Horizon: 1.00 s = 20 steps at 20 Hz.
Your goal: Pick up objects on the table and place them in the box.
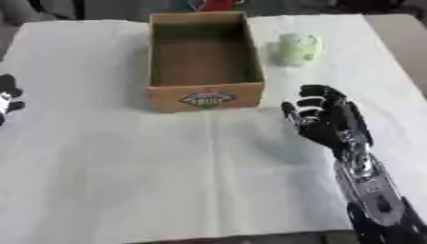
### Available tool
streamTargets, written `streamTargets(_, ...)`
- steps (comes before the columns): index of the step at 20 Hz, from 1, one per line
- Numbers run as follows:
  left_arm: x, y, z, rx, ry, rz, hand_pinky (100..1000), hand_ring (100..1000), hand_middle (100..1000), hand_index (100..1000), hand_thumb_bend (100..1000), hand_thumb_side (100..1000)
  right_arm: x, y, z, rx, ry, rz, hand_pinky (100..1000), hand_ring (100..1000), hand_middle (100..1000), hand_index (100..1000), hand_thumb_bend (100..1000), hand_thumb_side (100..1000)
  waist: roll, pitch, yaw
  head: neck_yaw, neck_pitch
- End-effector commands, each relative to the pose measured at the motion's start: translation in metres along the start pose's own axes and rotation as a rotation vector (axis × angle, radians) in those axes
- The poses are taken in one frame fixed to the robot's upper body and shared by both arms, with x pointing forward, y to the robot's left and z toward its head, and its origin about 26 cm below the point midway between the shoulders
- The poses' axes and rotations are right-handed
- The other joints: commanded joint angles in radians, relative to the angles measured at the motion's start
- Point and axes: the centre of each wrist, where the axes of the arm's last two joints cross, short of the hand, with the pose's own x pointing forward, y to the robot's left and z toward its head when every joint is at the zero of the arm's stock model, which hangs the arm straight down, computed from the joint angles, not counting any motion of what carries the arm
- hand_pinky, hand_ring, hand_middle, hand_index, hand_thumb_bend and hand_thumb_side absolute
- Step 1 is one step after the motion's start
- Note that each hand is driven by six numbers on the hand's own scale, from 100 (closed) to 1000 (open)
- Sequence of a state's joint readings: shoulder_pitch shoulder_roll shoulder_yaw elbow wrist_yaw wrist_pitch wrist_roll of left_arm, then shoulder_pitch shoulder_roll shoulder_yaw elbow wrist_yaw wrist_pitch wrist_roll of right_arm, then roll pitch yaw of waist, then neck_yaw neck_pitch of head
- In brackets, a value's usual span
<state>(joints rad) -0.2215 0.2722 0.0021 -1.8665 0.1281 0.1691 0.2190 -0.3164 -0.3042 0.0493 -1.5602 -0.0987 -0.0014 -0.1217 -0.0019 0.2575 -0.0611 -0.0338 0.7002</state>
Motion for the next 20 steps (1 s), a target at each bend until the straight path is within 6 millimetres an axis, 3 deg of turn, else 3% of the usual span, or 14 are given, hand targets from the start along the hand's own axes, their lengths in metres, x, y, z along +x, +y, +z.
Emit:
streamTargets(1,0.008,0.000,-0.001,-0.005,-0.033,0.000,727,724,655,681,361,385,0.007,-0.004,-0.003,-0.008,-0.024,0.007,605,670,651,712,397,100,0.000,-0.018,-0.001,0.002,-0.020)
streamTargets(13,0.008,0.000,-0.001,-0.006,-0.034,0.001,727,724,655,681,360,385,0.008,-0.006,-0.004,-0.007,-0.027,0.015,605,670,652,713,398,100,0.001,-0.018,-0.003,-0.001,-0.026)
streamTargets(20,0.008,0.000,-0.001,-0.011,-0.032,-0.002,726,724,654,680,362,385,0.033,-0.032,-0.020,-0.004,-0.087,0.136,607,673,656,718,421,100,-0.004,-0.021,0.003,-0.005,-0.020)
